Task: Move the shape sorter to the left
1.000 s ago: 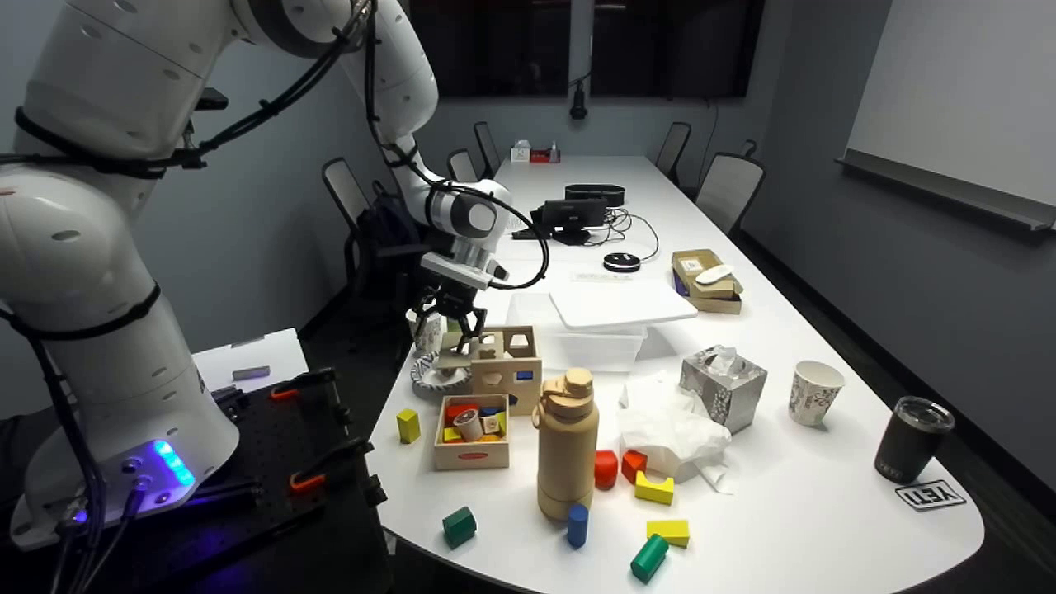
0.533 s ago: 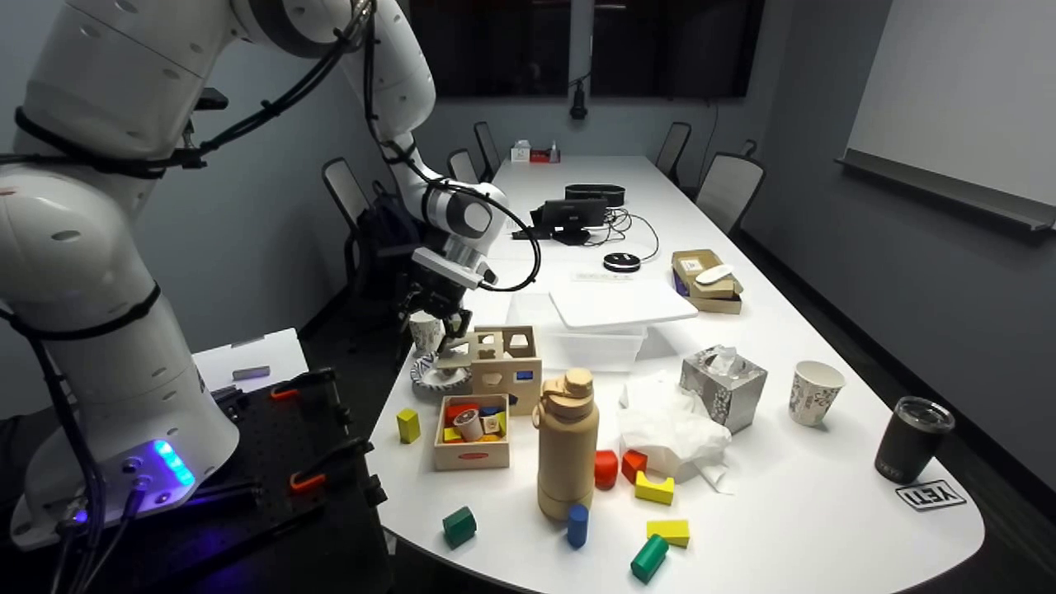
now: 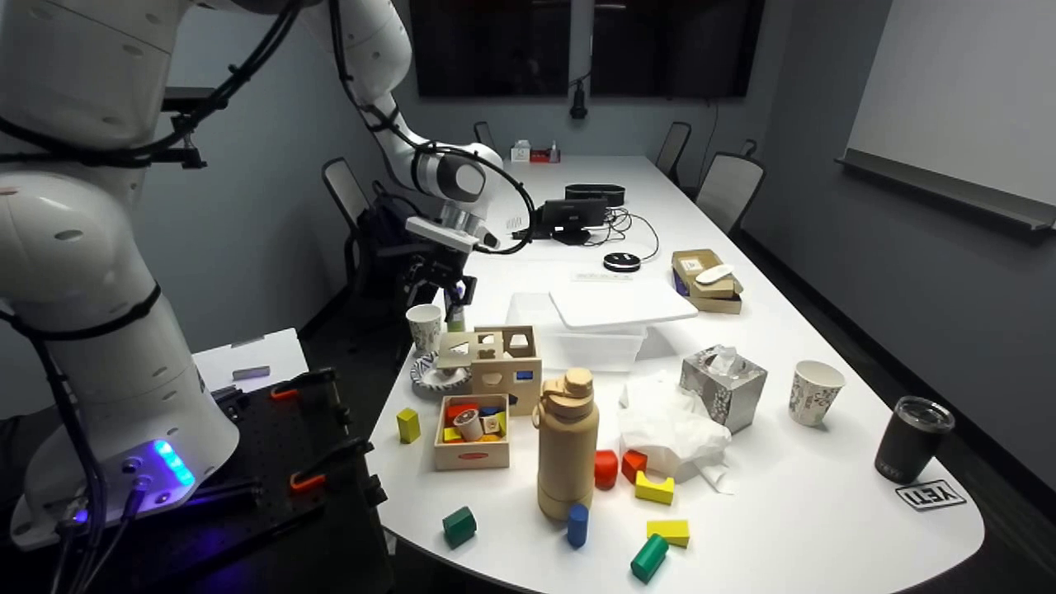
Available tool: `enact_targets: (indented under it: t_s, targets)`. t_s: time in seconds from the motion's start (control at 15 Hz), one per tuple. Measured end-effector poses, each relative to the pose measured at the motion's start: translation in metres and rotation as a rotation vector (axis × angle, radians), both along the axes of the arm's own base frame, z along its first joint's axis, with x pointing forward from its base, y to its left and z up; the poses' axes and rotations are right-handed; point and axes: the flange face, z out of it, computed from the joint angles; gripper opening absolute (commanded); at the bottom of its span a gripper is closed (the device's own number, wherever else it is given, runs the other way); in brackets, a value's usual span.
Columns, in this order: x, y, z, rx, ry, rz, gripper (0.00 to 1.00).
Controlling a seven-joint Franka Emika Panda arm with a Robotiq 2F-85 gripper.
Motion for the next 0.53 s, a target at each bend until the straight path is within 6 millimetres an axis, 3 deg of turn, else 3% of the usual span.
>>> enact_targets:
  t_s: [0.27,0.53]
  targets:
    - [0.005,0.003,0.053,-0.064,-0.163,-0.106,1.00]
    - [0.010,-0.007,0.083,-0.137,-0.310,-0.206,1.00]
